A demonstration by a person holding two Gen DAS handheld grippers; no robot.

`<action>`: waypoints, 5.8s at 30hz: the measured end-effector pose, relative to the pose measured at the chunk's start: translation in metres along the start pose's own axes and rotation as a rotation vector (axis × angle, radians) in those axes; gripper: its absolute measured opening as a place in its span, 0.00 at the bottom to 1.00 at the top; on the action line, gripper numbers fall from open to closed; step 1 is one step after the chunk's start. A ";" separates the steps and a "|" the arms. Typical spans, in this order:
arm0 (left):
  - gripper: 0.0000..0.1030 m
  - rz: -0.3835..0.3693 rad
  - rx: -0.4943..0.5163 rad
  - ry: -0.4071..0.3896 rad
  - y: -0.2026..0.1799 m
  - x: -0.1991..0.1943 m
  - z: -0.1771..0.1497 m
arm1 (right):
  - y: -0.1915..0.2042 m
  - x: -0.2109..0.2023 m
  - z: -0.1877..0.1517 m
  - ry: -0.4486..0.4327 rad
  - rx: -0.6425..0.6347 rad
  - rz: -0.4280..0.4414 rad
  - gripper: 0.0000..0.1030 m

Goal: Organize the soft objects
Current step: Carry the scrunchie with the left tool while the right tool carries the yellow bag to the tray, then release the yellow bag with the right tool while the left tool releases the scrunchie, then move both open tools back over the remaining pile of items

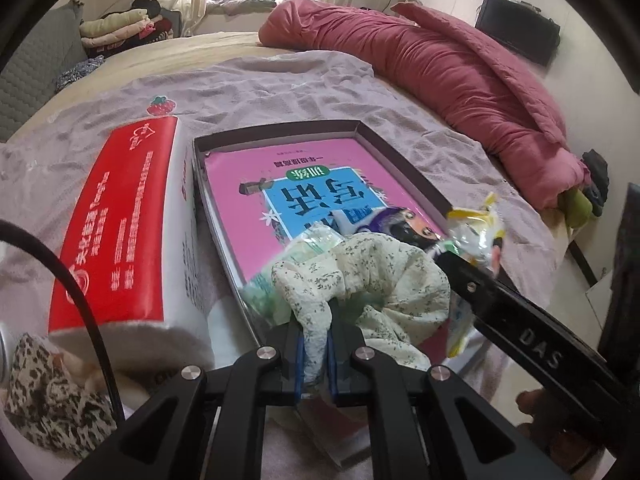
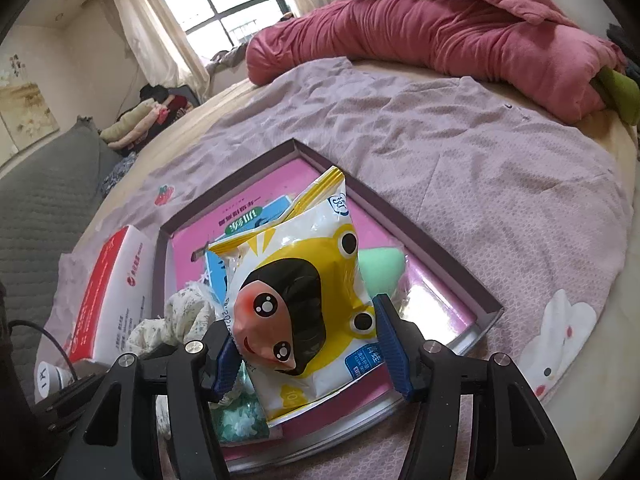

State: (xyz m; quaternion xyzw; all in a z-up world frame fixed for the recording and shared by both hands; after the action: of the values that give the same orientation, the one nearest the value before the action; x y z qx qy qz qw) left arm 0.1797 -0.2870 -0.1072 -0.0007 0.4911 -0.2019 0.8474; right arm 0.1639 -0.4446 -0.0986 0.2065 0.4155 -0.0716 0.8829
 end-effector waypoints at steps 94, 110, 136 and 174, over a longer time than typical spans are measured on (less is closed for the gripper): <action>0.63 0.021 -0.043 -0.086 0.017 -0.066 0.000 | 0.000 -0.053 0.011 -0.225 -0.012 -0.033 0.74; 0.63 0.030 -0.064 -0.119 0.026 -0.104 -0.018 | 0.007 -0.064 0.007 -0.257 -0.041 -0.053 0.74; 0.63 0.146 -0.264 -0.196 0.159 -0.208 -0.062 | 0.081 -0.122 -0.024 -0.313 -0.235 -0.013 0.75; 0.63 0.096 -0.475 -0.035 0.266 -0.125 -0.123 | 0.248 -0.050 -0.160 -0.078 -0.900 0.120 0.75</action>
State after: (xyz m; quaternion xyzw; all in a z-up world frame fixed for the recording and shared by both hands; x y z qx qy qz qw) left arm 0.1135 0.0239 -0.1199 -0.1803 0.5094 -0.0403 0.8405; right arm 0.0928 -0.1544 -0.0761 -0.1767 0.3592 0.1598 0.9023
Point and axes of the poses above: each gripper's, at about its wrist camera, not at the fingertips, and x roughly the way its jaws point, y to its left, z to its top, the point moved 8 cm from there along x, roughly the way its jaws point, and after that the axes turned 5 degrees about y, right-handed, at the moved point
